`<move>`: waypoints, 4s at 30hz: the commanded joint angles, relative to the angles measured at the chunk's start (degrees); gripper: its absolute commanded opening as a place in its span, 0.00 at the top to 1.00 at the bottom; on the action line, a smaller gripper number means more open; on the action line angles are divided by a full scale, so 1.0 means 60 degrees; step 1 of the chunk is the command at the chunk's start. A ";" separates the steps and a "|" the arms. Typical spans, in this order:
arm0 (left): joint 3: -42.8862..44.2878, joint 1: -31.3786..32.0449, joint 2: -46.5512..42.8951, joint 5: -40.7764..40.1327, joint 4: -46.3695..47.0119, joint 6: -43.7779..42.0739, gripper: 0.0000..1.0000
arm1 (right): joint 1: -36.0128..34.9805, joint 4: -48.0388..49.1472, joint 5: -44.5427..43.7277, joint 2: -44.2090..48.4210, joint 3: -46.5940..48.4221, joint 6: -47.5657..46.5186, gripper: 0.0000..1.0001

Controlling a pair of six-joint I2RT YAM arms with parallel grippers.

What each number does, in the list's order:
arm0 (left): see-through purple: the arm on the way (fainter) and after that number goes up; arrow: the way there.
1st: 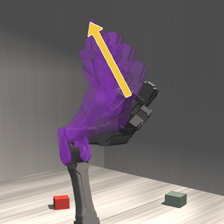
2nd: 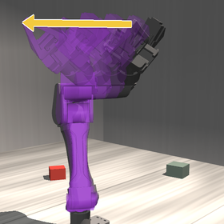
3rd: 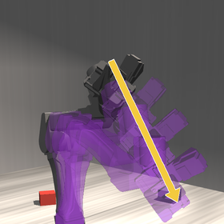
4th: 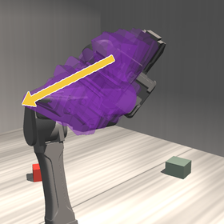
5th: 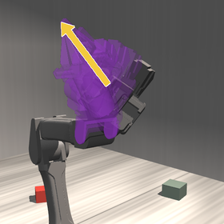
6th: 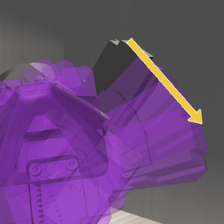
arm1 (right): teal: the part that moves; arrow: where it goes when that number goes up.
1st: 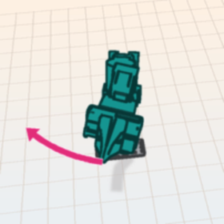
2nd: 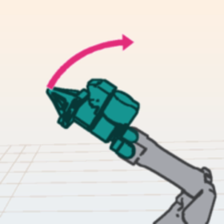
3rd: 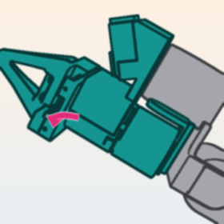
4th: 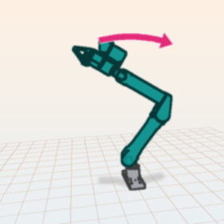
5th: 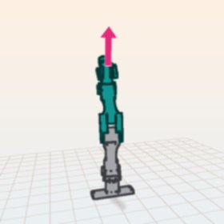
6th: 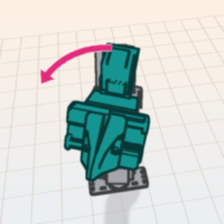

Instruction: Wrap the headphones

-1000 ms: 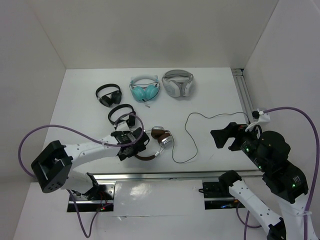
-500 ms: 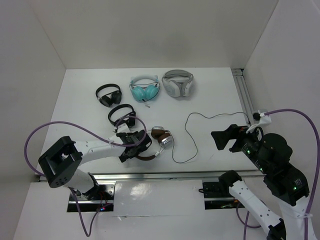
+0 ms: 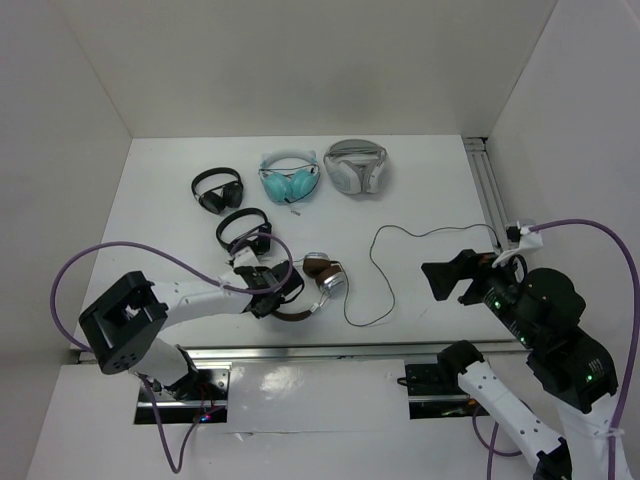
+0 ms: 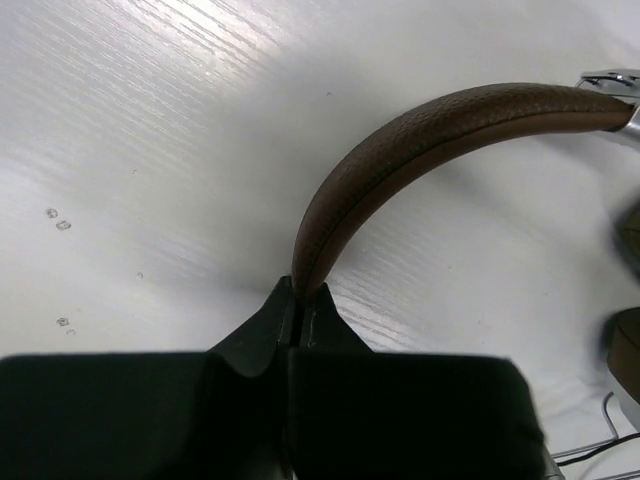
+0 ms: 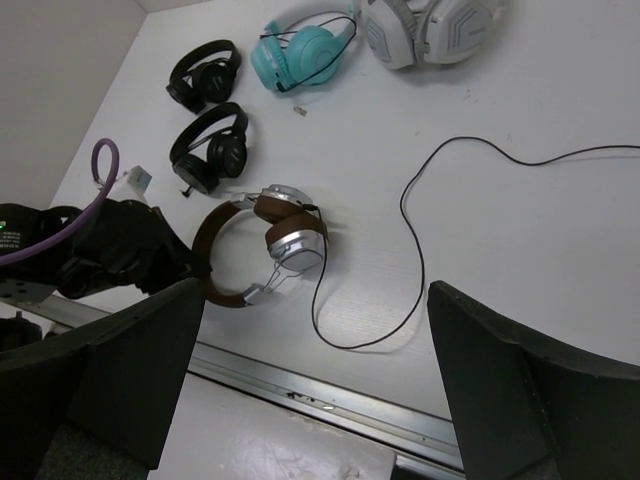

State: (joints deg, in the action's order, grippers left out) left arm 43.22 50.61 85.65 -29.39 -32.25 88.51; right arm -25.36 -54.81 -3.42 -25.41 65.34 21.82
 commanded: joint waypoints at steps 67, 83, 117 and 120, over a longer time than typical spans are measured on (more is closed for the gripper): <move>1.3070 -0.5959 -0.1852 0.4269 -0.5758 -1.0328 1.00 | -0.1632 1.2254 0.2665 -0.5419 -0.5601 -0.1997 0.86; 1.1228 -0.5959 -0.2640 0.2308 -0.4998 -0.9815 1.00 | -0.4251 1.0266 -0.1739 -0.3912 -0.6073 -0.0901 1.00; 0.4193 -0.1963 -0.3552 -0.0612 -0.1555 -1.0708 1.00 | -1.1109 0.1473 -1.0870 -0.7733 0.2689 -0.2228 1.00; 0.3989 -0.1478 -0.3756 0.0118 -0.1189 -1.1176 1.00 | -1.1109 0.1576 -1.0870 -0.7733 0.2894 -0.2495 1.00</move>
State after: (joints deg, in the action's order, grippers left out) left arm 66.39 39.75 66.61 -33.04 -46.85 23.94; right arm -91.64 -46.28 -65.91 -71.66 79.64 10.28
